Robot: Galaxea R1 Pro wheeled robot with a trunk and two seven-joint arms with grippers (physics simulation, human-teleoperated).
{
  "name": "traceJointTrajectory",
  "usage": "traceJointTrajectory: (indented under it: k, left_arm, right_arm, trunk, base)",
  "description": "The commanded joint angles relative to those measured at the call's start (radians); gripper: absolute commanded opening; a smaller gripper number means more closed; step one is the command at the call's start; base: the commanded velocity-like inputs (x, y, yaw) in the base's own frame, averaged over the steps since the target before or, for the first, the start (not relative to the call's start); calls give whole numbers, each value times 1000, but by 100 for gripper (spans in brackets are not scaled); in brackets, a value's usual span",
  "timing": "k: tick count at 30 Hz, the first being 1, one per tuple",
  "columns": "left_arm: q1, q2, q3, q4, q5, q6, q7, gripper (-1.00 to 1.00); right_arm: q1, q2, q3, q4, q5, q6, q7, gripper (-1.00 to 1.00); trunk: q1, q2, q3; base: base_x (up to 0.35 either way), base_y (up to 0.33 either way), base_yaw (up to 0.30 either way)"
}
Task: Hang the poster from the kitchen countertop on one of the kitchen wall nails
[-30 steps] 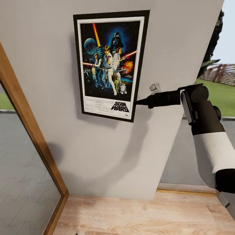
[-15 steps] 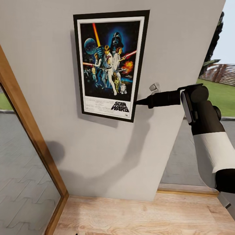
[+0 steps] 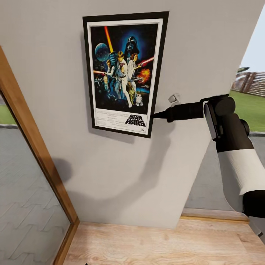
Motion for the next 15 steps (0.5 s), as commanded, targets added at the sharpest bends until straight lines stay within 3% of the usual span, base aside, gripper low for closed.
traceJointTrajectory:
  k: [1, 15]
  left_arm:
    - [-1, 0, -8, 1, 8, -4, -3, 100]
    - [-1, 0, -8, 1, 8, -4, -3, 100]
  right_arm:
    - [-1, 0, 0, 0, 5, 8, 9, -100]
    - [-1, 0, 0, 0, 5, 8, 9, -100]
  trunk:
    - [1, -2, -2]
    - [1, -2, -2]
  base:
    - [14, 76, 0]
    - [18, 154, 0]
